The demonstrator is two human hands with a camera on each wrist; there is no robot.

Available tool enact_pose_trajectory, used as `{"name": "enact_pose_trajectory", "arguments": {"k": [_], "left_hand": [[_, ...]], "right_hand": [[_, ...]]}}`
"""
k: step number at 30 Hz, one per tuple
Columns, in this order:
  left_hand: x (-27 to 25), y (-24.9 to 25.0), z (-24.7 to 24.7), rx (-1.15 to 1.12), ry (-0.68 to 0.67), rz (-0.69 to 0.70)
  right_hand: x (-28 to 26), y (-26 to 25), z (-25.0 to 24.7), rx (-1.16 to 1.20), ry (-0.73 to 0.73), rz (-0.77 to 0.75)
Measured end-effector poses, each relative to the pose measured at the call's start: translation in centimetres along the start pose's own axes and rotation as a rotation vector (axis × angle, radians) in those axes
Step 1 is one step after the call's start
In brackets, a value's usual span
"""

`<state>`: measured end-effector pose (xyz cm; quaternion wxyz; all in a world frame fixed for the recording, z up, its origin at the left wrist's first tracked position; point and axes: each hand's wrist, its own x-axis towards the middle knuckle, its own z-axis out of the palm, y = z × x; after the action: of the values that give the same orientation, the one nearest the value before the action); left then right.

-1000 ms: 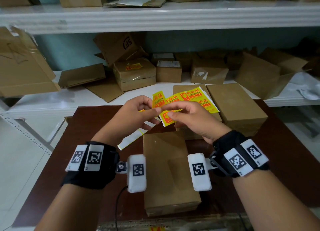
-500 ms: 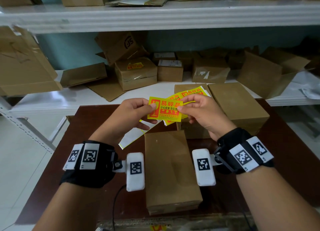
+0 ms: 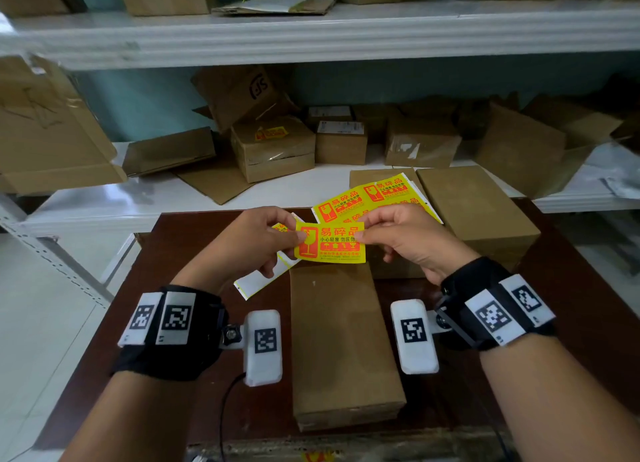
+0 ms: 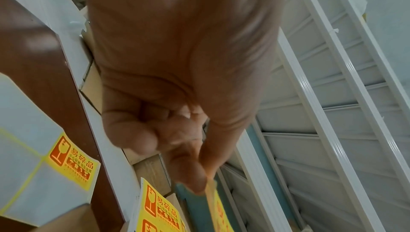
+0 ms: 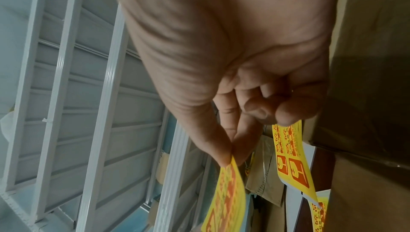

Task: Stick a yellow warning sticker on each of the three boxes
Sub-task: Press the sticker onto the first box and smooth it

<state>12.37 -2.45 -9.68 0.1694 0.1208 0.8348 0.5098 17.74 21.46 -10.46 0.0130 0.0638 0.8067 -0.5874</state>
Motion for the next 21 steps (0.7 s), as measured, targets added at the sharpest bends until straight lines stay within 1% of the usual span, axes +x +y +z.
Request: {"name": "enact_pose_trajectory", "arguments": {"k": [3, 7, 10, 14, 18, 21], "left_hand": [[0.0, -0.2, 0.0, 0.033, -0.039, -0.020], [-0.2, -0.7, 0.0, 0.064, -0.142, -0.124], [-0.2, -1.1, 0.0, 0.115, -0.189, -0.160], [-0.1, -1.4, -0.2, 0.161, -0.199, -0.138], [-0.2, -1.4, -0.2, 0.161, -0.203, -0.098], [-0.3, -1.3, -0.2, 0.183, -0.210, -0.087]], "right_hand": [[0.1, 0.3, 0.1, -0.023, -0.019, 0.021], [0.1, 0.8, 0.2, -0.068, -0.054, 0.060], [0.0, 0.8, 0.2, -0.107, -0.090, 0.076], [-0.2, 0.9, 0.3, -0.159, -0.125, 0.099], [-0.4, 0.8, 0.3, -0.224, -0.184, 0.100], [-0.5, 1.0, 0.3, -0.240, -0.183, 0.099]]}}
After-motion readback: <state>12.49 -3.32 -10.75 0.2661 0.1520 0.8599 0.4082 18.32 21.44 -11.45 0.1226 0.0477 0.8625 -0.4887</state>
